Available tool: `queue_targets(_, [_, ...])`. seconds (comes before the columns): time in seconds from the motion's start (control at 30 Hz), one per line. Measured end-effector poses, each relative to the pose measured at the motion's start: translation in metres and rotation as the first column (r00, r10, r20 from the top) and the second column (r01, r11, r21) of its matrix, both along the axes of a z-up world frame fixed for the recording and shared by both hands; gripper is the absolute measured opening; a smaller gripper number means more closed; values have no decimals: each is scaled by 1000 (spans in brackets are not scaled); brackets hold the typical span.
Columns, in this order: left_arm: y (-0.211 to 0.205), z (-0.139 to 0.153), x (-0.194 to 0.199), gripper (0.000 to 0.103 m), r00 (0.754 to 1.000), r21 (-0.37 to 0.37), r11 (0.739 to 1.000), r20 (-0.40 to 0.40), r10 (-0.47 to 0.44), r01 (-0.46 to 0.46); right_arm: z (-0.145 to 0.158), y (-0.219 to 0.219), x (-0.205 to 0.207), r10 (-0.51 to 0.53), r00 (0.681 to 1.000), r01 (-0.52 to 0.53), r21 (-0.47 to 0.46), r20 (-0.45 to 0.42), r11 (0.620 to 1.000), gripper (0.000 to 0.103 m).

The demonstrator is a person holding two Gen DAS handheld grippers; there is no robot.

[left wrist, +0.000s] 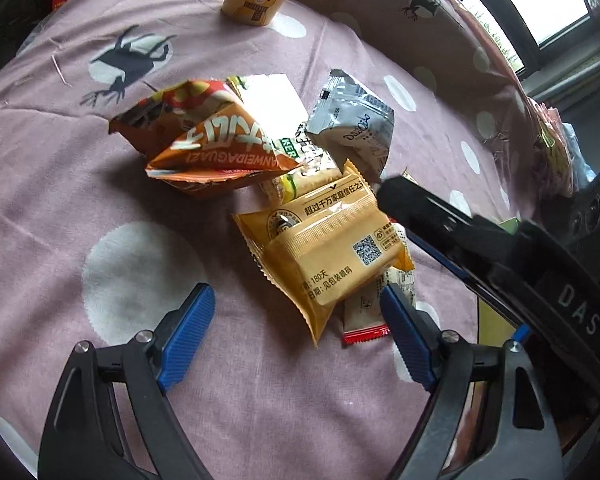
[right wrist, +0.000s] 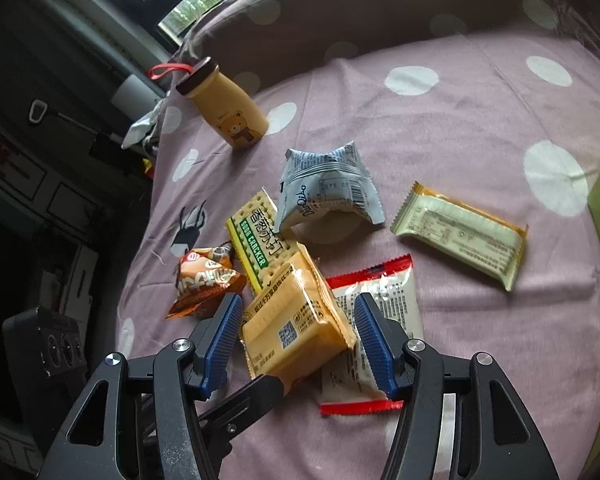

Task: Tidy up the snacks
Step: 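Move the right gripper back over the snack pile to the yellow cake pack, then close the right gripper on the yellow cake pack, then lift the yellow cake pack with the right gripper toward the green box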

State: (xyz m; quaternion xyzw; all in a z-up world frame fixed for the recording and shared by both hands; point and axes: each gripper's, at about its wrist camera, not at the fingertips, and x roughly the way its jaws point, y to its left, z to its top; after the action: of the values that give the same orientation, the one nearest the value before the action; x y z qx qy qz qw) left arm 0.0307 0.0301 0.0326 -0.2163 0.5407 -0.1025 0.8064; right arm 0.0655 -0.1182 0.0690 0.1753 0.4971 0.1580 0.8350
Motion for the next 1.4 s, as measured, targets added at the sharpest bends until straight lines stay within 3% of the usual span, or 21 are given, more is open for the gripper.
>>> queue_targets(0.07, [-4,-1,2,82,1000,28,1000,6,2,-2,-6,6,6,14,1000,-14,-13,4,1000,60])
queue_targets(0.1, [-6,0,2,79,1000,47,999,15,4,-5,-11,8,8,13,1000,-13,-16,-1,1000,53])
queue_targets(0.17, [-9,-1,2,59,1000,55,998,24,-5,3,-20,11,11,36,999,-37,-15,-20,999,48])
queue_targets(0.23, [-12,-3,3,50,999,46,999,21,-29,28,-25,15,11,55,998,-56,-24,-26,998,44])
queue_targets(0.4, [-18,4,-6,41,996,110,993,65,-57,50,-25,21,1,80,997,-80,-33,-2,996,43])
queue_targets(0.53, [-22,17,-15,40,989,142,988,125,-73,55,-19,18,-6,63,998,-63,10,13,998,43])
queue_targets(0.77, [-40,48,-37,40,956,178,979,258,-141,96,15,-2,-37,-8,989,2,41,151,999,43])
queue_targets(1.07, [-49,72,-54,40,913,181,976,365,-184,124,54,-16,-66,-45,949,38,28,313,999,43])
queue_targets(1.4, [-62,98,-75,40,866,201,971,454,-211,131,82,-25,-92,-71,907,61,37,415,997,43])
